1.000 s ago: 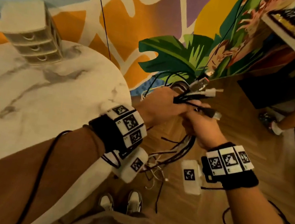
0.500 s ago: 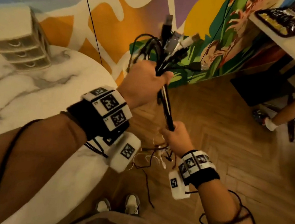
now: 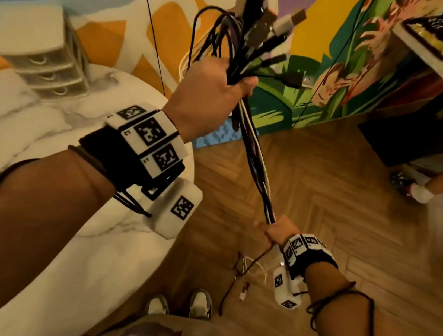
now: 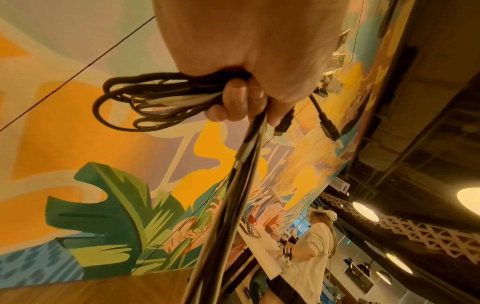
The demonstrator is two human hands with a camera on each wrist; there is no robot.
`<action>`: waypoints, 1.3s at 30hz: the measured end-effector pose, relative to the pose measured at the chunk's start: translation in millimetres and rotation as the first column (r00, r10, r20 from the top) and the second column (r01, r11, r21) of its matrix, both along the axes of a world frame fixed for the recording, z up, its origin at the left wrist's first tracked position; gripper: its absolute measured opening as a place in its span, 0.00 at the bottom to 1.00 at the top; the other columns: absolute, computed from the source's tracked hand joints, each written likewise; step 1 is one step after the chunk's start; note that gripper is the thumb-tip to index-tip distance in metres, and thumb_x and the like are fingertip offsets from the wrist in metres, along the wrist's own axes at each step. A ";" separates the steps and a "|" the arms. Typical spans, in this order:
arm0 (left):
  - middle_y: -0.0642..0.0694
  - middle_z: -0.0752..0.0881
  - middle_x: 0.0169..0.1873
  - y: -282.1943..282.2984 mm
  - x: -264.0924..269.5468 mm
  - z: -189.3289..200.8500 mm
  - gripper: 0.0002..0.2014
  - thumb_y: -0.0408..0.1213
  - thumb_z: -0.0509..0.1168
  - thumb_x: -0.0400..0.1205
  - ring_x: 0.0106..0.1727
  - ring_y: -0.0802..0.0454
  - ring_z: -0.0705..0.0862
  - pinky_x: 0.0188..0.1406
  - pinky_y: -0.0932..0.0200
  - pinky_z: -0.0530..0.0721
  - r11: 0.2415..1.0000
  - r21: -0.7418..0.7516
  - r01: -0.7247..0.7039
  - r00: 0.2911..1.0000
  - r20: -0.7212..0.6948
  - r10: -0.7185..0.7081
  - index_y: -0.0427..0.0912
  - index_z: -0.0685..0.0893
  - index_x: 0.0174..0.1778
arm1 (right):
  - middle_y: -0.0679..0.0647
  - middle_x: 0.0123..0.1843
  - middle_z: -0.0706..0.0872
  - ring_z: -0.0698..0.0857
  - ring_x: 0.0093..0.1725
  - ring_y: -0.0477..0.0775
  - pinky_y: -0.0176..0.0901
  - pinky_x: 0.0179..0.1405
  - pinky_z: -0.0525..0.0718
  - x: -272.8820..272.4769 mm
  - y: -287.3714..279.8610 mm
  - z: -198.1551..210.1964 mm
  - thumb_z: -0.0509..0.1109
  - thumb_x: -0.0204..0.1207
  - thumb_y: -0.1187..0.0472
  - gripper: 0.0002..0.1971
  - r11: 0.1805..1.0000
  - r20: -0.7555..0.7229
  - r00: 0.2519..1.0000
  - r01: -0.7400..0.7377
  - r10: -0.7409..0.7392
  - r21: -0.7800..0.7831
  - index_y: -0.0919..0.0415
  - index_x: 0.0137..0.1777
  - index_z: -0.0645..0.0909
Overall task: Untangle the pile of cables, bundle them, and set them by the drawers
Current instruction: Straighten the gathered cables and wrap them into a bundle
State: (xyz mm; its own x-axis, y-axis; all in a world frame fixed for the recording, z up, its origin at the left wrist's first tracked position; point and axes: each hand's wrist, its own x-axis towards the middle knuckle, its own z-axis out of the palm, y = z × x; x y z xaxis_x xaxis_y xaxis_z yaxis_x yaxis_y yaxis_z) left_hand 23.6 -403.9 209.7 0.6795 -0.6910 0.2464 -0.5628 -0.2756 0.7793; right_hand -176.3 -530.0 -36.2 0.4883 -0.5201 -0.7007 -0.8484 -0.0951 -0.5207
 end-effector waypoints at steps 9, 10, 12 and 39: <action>0.61 0.75 0.14 11.3 11.7 18.7 0.11 0.43 0.64 0.81 0.19 0.65 0.73 0.28 0.63 0.71 0.995 -0.094 -0.042 0.998 -0.052 0.037 0.48 0.82 0.33 | 0.51 0.13 0.74 0.73 0.10 0.49 0.34 0.13 0.75 -3.9 -7.3 -5.7 0.68 0.80 0.56 0.19 0.905 0.153 0.902 0.371 -0.404 0.207 0.65 0.29 0.74; 0.61 0.76 0.14 11.7 12.2 18.5 0.11 0.43 0.64 0.81 0.19 0.66 0.73 0.28 0.63 0.71 0.994 -0.096 -0.046 0.998 -0.052 0.041 0.49 0.82 0.33 | 0.51 0.15 0.73 0.72 0.12 0.50 0.36 0.16 0.75 -5.4 -7.9 -10.9 0.70 0.79 0.53 0.20 0.925 0.140 0.917 0.356 -0.374 0.135 0.63 0.28 0.75; 0.59 0.75 0.17 12.0 11.6 16.8 0.09 0.43 0.65 0.81 0.20 0.67 0.74 0.29 0.65 0.71 0.995 -0.093 -0.048 0.998 -0.039 0.045 0.47 0.83 0.35 | 0.53 0.20 0.75 0.74 0.21 0.54 0.43 0.27 0.76 -10.7 -7.7 -17.4 0.70 0.77 0.47 0.20 0.966 0.083 0.969 0.239 -0.232 -0.093 0.57 0.27 0.75; 0.55 0.73 0.18 21.3 -9.3 -46.0 0.16 0.43 0.65 0.82 0.16 0.65 0.71 0.18 0.70 0.63 0.984 0.174 0.026 0.981 -0.194 0.008 0.45 0.79 0.27 | 0.47 0.21 0.71 0.68 0.20 0.44 0.38 0.21 0.64 61.7 9.2 104.7 0.69 0.78 0.52 0.23 0.943 0.630 0.772 0.266 -0.085 -0.199 0.54 0.22 0.70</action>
State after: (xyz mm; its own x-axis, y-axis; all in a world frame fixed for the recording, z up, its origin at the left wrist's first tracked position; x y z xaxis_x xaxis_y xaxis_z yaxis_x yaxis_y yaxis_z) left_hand 14.2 -382.6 163.7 0.6960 -0.7179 -0.0140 -0.4096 -0.4130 0.8134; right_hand -114.7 -520.8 68.5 0.6432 -0.7570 -0.1149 -0.3799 -0.1852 -0.9063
